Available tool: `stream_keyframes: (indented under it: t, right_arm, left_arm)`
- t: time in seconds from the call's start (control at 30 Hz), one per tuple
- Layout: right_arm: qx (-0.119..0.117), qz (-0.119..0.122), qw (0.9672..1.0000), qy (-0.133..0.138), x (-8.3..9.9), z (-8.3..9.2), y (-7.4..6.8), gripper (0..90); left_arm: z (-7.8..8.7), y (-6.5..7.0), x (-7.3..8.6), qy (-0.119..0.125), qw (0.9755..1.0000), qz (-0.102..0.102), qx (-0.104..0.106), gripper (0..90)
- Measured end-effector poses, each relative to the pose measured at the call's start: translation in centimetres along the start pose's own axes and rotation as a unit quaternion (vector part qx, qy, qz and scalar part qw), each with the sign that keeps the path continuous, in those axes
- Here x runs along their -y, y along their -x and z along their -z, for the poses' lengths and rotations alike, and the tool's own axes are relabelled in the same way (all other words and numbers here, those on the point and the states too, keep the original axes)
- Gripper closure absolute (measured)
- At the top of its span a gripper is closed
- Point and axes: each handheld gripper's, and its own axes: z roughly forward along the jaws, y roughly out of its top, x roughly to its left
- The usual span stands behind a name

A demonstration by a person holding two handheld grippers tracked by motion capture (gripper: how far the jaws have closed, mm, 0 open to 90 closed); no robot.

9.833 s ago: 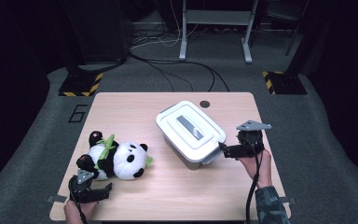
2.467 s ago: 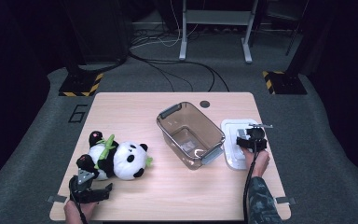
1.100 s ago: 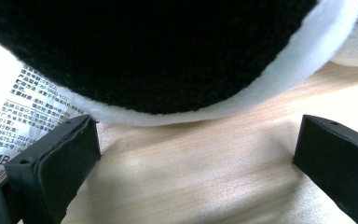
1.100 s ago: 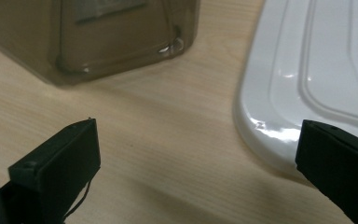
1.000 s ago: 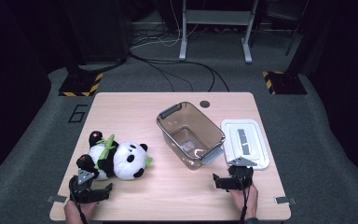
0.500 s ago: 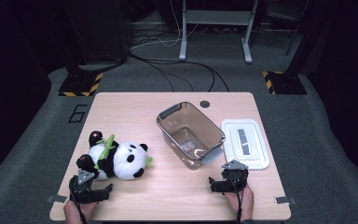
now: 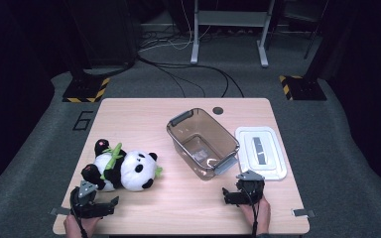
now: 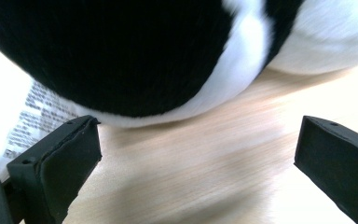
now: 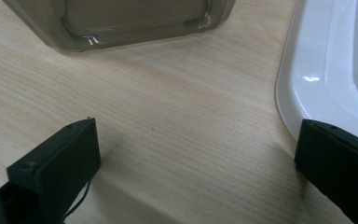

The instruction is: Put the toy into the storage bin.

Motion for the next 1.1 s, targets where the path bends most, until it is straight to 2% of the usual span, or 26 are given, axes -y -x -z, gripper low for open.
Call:
stream_keyframes:
  t: [0.17, 0.37, 0.63, 0.77, 0.93, 1.1]
  right_arm:
    - [0.0, 0.0, 1.0, 0.0, 0.0, 0.0, 0.0, 0.0]
    - [-0.001, 0.0, 1.0, 0.0, 0.0, 0.0, 0.0, 0.0]
    - [-0.001, 0.0, 1.0, 0.001, 0.0, 0.0, 0.0, 0.0]
    - [0.0, 0.001, 1.0, 0.001, 0.0, 0.0, 0.0, 0.0]
    - [0.0, 0.001, 1.0, 0.001, 0.0, 0.0, 0.0, 0.0]
    - [0.0, 0.0, 1.0, 0.0, 0.0, 0.0, 0.0, 0.0]
  left_arm:
    - [1.3, 0.2, -1.3, 0.006, 0.9999, 0.008, 0.009, 0.0]
    - [2.8, 0.3, -2.7, 0.025, 0.9997, 0.007, 0.001, 0.0]
    - [4.4, 1.0, -4.9, 0.049, 0.9987, -0.009, -0.002, 0.0]
    - [4.5, 1.4, -6.3, 0.059, 0.9981, -0.019, -0.002, 0.0]
    - [3.9, 1.6, -8.1, 0.059, 0.9978, -0.031, 0.0, 0.1]
    - [2.7, 1.2, -9.7, 0.051, 0.9983, -0.026, 0.014, 0.5]
